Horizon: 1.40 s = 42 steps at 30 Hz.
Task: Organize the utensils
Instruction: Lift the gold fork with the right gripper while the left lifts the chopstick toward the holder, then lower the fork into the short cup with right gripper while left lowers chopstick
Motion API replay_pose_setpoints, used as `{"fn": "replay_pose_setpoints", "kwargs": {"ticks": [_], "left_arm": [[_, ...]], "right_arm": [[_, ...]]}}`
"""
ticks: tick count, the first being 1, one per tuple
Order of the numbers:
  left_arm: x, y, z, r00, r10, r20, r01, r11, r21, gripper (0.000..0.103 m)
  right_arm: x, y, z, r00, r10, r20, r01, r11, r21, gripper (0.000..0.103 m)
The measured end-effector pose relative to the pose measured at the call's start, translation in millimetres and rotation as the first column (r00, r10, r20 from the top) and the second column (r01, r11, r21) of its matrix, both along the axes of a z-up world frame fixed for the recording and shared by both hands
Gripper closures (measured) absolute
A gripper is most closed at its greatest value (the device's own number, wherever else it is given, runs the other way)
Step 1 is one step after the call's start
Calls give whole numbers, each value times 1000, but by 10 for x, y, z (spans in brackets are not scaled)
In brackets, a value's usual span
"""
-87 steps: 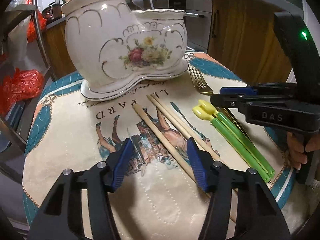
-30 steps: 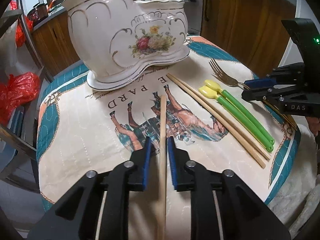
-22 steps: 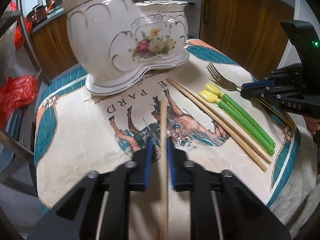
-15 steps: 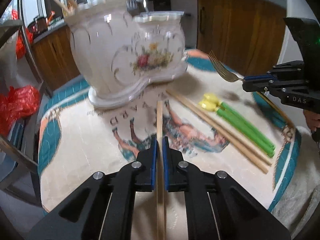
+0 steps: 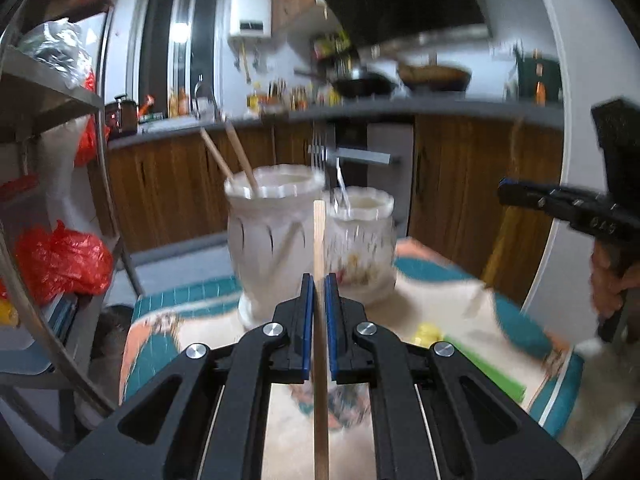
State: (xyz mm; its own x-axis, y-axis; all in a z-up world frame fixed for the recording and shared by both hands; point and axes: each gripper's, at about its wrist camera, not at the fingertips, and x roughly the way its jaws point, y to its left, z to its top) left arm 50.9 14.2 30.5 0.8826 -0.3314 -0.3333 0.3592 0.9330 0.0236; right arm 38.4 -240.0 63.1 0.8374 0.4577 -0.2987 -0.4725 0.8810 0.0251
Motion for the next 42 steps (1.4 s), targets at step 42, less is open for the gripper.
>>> {"fn": "replay_pose_setpoints", "kwargs": {"ticks": [42], "left_arm": [[1598, 144, 867, 986, -22, 164, 70, 953, -295, 97]], "right_arm": [[1284, 364, 489, 996, -32, 80, 9, 964, 266, 97]]}}
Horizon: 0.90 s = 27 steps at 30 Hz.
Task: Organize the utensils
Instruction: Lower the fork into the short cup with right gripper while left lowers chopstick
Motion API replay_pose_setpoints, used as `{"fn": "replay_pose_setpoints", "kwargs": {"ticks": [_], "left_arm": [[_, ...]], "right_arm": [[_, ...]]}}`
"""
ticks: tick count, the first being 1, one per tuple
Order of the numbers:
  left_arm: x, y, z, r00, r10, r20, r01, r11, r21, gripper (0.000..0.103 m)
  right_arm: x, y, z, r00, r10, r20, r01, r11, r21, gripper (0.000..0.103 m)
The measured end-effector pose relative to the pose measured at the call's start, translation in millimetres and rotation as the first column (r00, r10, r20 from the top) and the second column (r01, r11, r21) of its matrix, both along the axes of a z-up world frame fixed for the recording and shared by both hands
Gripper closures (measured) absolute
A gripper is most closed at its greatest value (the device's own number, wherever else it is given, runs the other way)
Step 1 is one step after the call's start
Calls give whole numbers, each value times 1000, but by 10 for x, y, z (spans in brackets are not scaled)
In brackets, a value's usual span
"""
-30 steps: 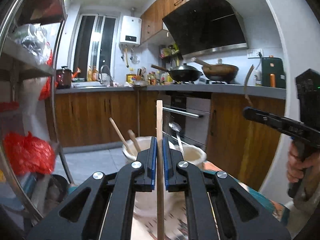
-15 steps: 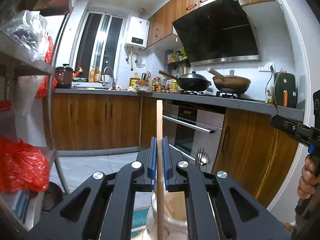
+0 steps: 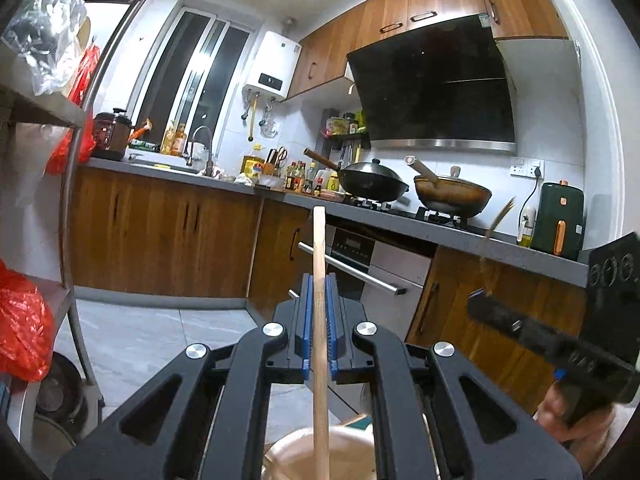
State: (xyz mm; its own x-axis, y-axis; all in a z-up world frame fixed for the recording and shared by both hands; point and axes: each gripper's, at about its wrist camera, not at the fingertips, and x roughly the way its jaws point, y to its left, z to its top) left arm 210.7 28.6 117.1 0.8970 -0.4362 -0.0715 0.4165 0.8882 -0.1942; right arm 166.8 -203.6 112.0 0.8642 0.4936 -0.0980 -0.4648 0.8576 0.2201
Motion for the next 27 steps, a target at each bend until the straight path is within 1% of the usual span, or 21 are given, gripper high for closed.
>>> {"fn": "replay_pose_setpoints", "kwargs": {"ticks": [3, 5, 7, 12, 16, 18, 22, 23, 25, 27], "left_arm": [[-41, -56, 9, 999, 16, 37, -16, 1000, 15, 97], [-66, -90, -27, 999, 5, 42, -6, 1000, 21, 97], [-123, -117, -56, 998, 16, 66, -18, 999, 34, 97], [-217, -127, -91, 996, 20, 82, -23, 999, 35, 97], [-151, -128, -28, 998, 21, 67, -23, 999, 30, 98], [-154, -141, -32, 998, 28, 60, -30, 999, 42, 98], [-284, -91, -104, 999, 11, 51, -12, 1000, 27, 98], [-341, -80, -126, 998, 22, 51, -24, 999, 36, 98], [-452, -78, -136, 998, 17, 55, -20, 998, 55, 98], [-548, -90, -132, 997, 21, 75, -26, 997, 73, 98]], "right_arm": [[51, 36, -66, 1000, 1, -8, -1, 1000, -7, 97], [56, 45, -119, 1000, 4, -25, -4, 1000, -12, 97], [46, 43, -176, 999, 9, -42, -10, 1000, -17, 97], [20, 17, -285, 997, 17, -80, -18, 1000, -15, 97], [13, 23, -323, 996, 16, -88, -17, 1000, -9, 97], [24, 24, -332, 996, 19, -92, -20, 1000, -6, 97], [0, -11, -344, 995, 28, -95, -28, 1000, 3, 97], [2, -22, -343, 995, 33, -94, -33, 999, 8, 97], [17, -17, -355, 995, 36, -96, -36, 999, 6, 97], [43, 9, -387, 994, 37, -106, -37, 999, -3, 97]]}}
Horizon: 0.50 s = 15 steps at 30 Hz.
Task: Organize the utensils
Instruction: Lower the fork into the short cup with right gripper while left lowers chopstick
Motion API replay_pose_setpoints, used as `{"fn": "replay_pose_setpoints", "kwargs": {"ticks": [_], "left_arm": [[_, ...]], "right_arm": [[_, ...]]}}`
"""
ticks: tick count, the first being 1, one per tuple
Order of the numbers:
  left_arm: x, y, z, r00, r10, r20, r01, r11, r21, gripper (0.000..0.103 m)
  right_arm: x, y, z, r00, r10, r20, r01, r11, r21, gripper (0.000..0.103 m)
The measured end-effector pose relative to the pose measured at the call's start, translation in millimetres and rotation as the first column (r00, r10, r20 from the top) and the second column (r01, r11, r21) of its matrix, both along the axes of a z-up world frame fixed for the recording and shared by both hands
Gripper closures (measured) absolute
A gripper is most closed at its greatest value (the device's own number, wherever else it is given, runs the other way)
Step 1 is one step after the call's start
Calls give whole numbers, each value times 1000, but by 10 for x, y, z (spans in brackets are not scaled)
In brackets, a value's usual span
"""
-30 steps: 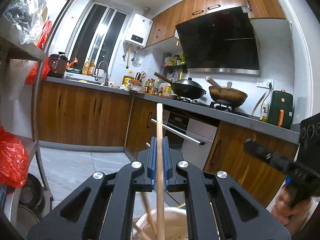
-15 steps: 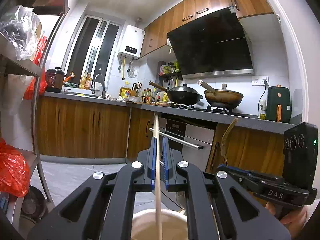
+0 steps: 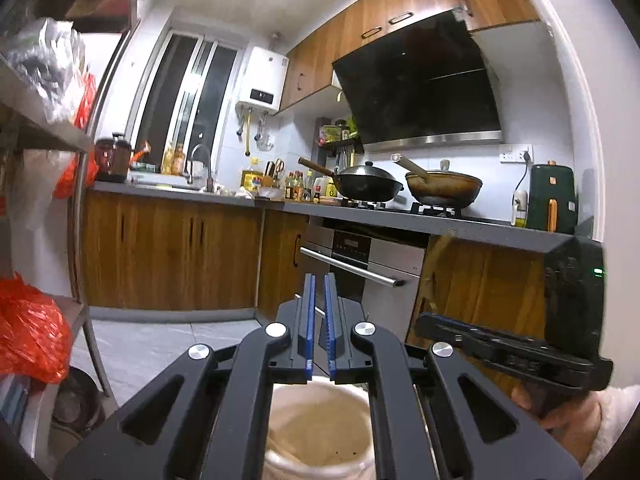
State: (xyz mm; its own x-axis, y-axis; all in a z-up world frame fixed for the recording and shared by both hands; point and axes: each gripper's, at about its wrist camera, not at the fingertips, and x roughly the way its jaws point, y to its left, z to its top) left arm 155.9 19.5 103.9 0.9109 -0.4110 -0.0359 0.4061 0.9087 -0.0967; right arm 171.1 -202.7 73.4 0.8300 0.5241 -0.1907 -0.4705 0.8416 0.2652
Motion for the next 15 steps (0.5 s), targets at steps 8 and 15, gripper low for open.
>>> {"fn": "replay_pose_setpoints", "kwargs": {"ticks": [8, 15], "left_arm": [[-17, 73, 0, 999, 32, 5, -32, 999, 13, 98], [-71, 116, 12, 999, 44, 4, -44, 999, 11, 98]], "right_arm": [[100, 132, -167, 998, 5, -67, -9, 998, -65, 97], [114, 66, -183, 995, -45, -85, 39, 997, -67, 97]]}}
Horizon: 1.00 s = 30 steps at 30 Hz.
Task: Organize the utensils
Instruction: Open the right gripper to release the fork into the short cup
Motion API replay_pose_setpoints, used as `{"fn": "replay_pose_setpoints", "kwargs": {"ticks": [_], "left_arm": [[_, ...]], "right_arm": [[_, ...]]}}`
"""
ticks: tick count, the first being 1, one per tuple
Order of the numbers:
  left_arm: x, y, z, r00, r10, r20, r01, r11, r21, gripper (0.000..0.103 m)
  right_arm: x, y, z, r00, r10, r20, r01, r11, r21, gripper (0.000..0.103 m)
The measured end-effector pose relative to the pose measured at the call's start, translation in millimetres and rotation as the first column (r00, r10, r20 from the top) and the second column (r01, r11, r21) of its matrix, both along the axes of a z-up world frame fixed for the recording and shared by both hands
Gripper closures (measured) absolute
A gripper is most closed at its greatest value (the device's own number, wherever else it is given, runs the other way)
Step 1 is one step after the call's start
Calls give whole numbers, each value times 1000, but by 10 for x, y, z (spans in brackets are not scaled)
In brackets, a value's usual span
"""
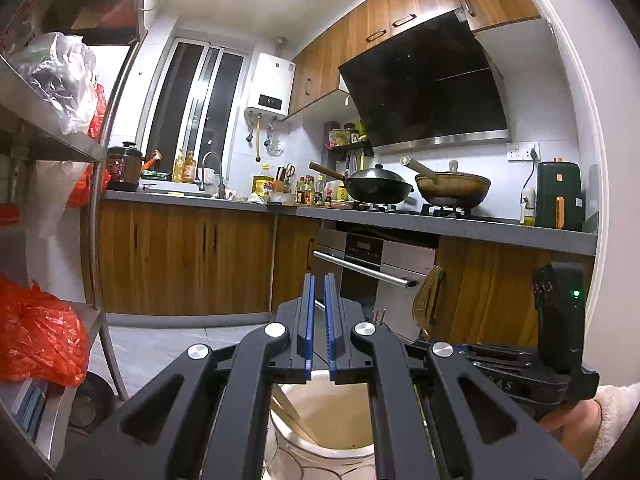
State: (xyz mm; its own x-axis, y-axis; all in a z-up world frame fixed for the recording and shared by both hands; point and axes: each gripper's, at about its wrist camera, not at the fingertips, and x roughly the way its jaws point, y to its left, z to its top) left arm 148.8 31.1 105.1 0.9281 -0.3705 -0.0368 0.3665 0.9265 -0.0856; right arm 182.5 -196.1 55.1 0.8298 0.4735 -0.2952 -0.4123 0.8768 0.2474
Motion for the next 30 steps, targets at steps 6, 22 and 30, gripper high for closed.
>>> {"fn": "replay_pose_setpoints", "kwargs": {"ticks": [6, 22, 30], "left_arm": [[-50, -15, 14, 1000, 7, -8, -7, 1000, 22, 98], [-678, 50, -69, 993, 91, -75, -86, 994, 66, 43], [-1073, 41, -352, 980, 110, -164, -100, 993, 70, 19]], "right_arm": [[31, -121, -10, 999, -34, -35, 35, 999, 32, 89], [-747, -404, 75, 998, -49, -37, 52, 996, 67, 30], [-1212, -496, -46, 996, -66, -59, 67, 998, 14, 17]]}}
